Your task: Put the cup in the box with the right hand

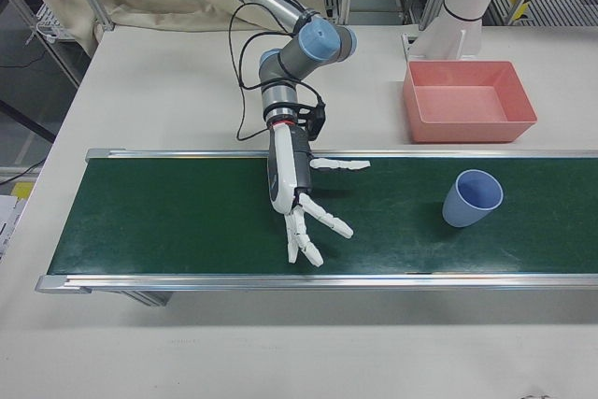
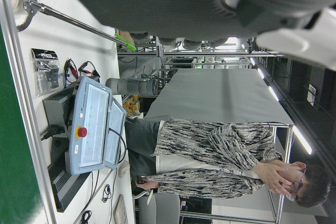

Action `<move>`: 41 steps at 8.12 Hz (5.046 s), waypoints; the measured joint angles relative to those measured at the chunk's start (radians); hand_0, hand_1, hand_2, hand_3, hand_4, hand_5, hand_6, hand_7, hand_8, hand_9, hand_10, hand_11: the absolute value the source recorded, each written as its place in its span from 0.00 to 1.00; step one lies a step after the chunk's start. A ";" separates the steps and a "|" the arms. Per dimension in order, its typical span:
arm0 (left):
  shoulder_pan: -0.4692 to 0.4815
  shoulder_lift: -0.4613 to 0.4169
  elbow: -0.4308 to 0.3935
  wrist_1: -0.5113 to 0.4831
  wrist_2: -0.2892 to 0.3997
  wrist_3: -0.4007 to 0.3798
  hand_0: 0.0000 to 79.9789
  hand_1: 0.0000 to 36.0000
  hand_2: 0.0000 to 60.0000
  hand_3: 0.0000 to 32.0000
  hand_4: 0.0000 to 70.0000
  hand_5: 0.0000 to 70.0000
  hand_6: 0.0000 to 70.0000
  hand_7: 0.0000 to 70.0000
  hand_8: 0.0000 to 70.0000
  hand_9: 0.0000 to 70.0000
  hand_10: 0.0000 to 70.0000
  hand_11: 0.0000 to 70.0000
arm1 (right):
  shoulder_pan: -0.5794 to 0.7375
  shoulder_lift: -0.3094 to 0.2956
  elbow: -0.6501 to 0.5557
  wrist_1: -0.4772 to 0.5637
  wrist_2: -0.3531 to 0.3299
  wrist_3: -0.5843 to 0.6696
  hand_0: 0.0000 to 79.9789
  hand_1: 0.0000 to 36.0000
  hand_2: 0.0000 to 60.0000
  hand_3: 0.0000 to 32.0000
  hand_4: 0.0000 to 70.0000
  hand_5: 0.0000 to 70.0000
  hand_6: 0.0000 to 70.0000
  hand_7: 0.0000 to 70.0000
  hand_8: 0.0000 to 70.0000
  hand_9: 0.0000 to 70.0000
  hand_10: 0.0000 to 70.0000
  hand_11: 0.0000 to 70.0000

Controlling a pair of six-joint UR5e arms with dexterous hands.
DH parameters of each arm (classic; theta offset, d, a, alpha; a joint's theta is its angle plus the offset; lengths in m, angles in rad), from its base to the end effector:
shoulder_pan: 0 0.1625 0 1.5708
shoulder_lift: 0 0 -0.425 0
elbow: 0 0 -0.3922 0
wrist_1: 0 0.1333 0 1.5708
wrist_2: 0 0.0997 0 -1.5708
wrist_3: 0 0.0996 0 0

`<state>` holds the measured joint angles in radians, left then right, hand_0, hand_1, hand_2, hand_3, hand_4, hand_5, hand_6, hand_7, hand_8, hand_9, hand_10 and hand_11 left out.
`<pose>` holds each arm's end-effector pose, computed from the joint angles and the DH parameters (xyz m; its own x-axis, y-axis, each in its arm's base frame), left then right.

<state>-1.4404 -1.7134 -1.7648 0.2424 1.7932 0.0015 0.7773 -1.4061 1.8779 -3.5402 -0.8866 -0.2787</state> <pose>-0.0406 -0.5466 0.5438 -0.9386 -0.3444 -0.0222 -0.0108 0.0938 -0.9955 -0.2211 -0.4929 0.4973 -0.9689 0.0919 0.2299 -0.2230 0.0796 -0.9716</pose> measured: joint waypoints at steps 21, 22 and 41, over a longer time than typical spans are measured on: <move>0.000 0.002 -0.001 0.000 0.000 0.000 0.00 0.00 0.00 0.00 0.00 0.00 0.00 0.00 0.00 0.00 0.00 0.00 | -0.388 0.027 0.594 -0.227 0.194 -0.460 0.67 0.65 0.96 0.00 1.00 0.19 0.49 1.00 0.88 1.00 0.63 0.89; 0.000 0.002 -0.001 0.000 0.000 0.000 0.00 0.00 0.00 0.00 0.00 0.00 0.00 0.00 0.00 0.00 0.00 0.00 | -0.529 0.060 0.572 -0.211 0.278 -0.525 0.67 0.54 0.77 0.00 1.00 0.19 0.47 1.00 0.85 1.00 0.64 0.91; 0.000 0.002 0.002 -0.002 0.000 0.000 0.00 0.00 0.00 0.00 0.00 0.00 0.00 0.00 0.00 0.00 0.00 0.00 | 0.382 -0.142 0.262 -0.078 -0.522 0.007 0.74 0.54 0.09 0.00 0.27 0.10 0.08 0.25 0.13 0.24 0.05 0.10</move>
<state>-1.4404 -1.7119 -1.7625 0.2408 1.7932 0.0016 1.1590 -1.5481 2.1398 -3.6187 -1.4084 -0.2715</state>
